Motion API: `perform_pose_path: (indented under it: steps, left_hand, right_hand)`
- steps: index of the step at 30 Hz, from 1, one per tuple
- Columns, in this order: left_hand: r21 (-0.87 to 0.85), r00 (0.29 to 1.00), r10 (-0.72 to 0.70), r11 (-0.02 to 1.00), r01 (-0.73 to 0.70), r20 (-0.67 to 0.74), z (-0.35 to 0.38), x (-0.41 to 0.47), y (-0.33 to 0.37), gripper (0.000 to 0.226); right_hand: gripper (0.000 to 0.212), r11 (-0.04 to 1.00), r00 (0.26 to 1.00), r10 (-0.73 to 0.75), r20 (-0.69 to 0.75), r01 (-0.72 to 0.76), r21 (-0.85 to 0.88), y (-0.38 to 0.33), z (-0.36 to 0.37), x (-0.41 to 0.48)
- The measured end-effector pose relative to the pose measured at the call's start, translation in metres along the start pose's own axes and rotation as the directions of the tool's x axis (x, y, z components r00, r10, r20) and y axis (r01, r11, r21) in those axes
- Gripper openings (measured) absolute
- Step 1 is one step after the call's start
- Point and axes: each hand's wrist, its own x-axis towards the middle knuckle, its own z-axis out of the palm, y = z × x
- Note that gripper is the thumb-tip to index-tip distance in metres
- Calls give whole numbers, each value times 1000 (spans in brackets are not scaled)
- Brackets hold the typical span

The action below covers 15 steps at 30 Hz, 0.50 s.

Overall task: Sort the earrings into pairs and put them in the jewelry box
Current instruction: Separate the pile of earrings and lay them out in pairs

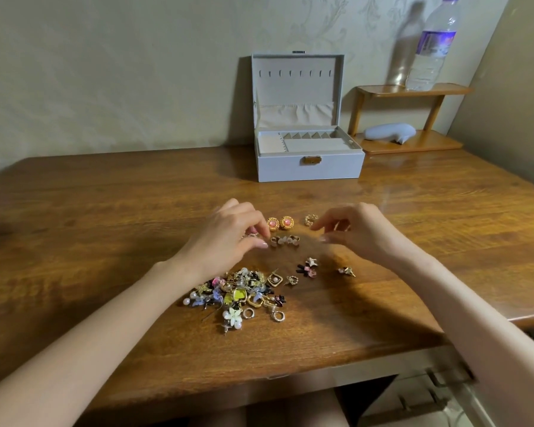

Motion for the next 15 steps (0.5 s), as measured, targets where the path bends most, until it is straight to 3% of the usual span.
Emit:
perform_pose_path:
  steps: [6, 15]
  left_hand:
    - [-202, 988, -71, 975, 97, 134, -26, -32, -12, 7]
    - [-187, 980, -88, 975, 122, 181, -28, -43, -17, 7]
  right_hand:
    - [27, 999, 969, 46, 241, -48, 4, 21, -20, -25]
    - [34, 990, 959, 9, 282, -48, 132, 8, -2, -19]
